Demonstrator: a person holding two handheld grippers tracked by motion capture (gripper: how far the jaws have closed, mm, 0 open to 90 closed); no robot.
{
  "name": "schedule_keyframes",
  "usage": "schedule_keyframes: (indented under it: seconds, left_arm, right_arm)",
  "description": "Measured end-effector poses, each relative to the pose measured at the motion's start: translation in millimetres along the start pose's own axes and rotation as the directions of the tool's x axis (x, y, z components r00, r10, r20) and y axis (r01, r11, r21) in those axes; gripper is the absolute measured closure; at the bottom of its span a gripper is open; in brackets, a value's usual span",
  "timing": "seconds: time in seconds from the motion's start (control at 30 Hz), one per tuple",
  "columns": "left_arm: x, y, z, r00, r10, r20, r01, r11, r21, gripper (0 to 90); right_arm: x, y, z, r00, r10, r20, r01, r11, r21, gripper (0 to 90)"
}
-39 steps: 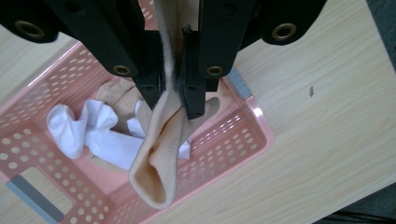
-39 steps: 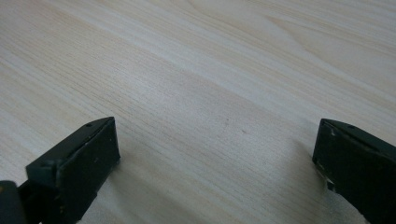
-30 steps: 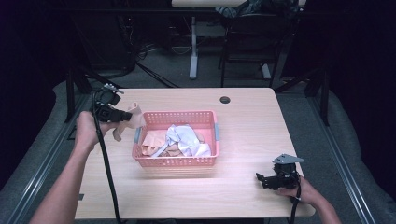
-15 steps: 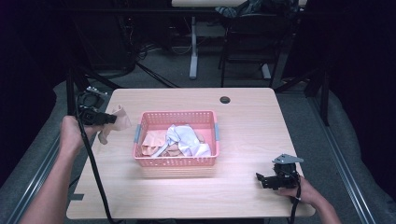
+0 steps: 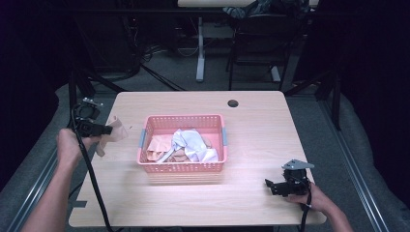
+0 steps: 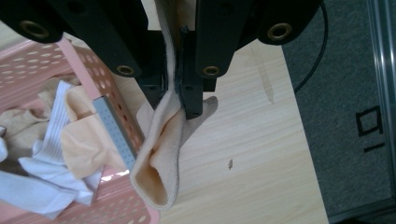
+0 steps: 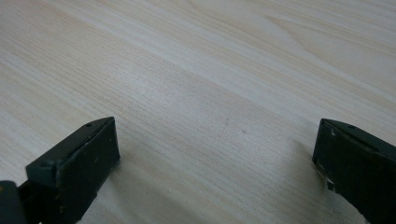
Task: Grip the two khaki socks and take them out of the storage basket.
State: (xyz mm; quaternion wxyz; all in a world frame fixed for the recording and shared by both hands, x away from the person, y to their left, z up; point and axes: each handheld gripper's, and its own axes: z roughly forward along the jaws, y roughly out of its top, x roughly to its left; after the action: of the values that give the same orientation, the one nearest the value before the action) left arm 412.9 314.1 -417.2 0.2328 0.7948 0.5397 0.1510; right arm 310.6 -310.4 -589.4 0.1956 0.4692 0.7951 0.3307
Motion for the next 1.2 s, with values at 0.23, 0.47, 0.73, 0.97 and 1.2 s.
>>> schedule_keyframes:
  seconds: [0.23,0.47,0.73,0.97,1.2]
  left_arm:
    - [9.9,-11.9,12.7,0.9993,-0.035,-0.014,0.035,0.9989,0.03,85.0]
    - [17.7,-23.0,24.0,0.9984,-0.052,-0.024,0.054,0.9963,0.066,84.9]
    - [20.0,-34.1,38.1,0.9971,-0.074,-0.018,0.075,0.993,0.091,84.9]
    - [17.5,-46.3,61.2,0.9963,-0.086,0.0,0.085,0.9866,0.139,84.6]
    - [15.4,-56.7,80.8,0.9958,-0.091,-0.004,0.09,0.9798,0.178,84.7]
  right_arm:
    - [-0.1,0.0,0.0,1.0,0.0,0.0,0.0,1.0,0.0,0.0]
    - [-0.1,0.0,0.1,1.0,0.0,0.0,0.0,1.0,0.0,0.0]
    - [-0.1,0.0,0.0,1.0,0.001,0.0,-0.001,1.0,0.001,0.0]
    - [-0.1,0.0,0.1,1.0,0.0,0.0,0.0,1.0,0.0,0.0]
    - [0.0,0.0,0.1,1.0,0.001,0.0,-0.001,1.0,-0.001,0.0]
